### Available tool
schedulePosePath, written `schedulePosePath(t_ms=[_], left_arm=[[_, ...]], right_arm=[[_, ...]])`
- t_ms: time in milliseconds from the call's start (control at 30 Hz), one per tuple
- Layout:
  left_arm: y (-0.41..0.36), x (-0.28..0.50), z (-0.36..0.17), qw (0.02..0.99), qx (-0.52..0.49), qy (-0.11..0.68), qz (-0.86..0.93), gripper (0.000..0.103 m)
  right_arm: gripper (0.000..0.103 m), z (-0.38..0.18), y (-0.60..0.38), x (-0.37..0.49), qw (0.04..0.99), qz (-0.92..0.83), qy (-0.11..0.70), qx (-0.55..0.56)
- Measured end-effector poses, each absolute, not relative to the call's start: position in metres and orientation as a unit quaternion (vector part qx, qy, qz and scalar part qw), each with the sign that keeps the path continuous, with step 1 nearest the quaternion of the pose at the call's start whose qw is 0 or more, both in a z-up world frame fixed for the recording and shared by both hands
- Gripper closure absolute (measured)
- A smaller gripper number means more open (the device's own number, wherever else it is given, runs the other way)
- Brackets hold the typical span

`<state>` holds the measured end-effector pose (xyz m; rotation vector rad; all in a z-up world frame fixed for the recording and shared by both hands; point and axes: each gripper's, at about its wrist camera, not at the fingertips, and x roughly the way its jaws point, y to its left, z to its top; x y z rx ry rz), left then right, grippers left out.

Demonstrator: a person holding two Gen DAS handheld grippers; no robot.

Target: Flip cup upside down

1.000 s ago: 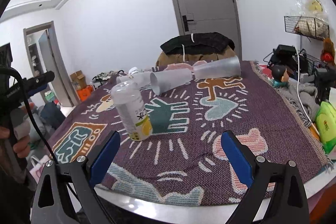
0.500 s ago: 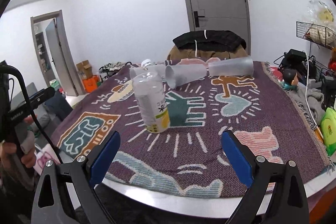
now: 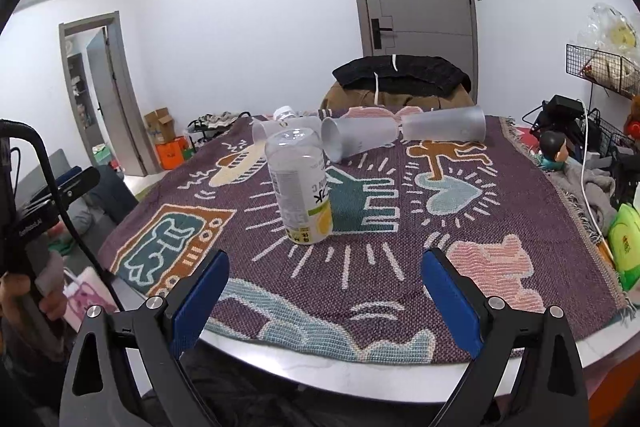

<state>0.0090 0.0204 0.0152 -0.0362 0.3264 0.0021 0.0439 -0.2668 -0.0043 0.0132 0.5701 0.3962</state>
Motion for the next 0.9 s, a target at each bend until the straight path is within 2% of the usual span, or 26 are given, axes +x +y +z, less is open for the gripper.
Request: schedulePosePath(t_ms=[900], left_arm=[[0.0159, 0.0046, 0.0185, 0.988, 0.002, 0.154, 0.004, 0.000]], right_arm=[[0.006, -0.0080, -0.2682, 0.0450, 0.940, 0.189, 0.286, 0.010]])
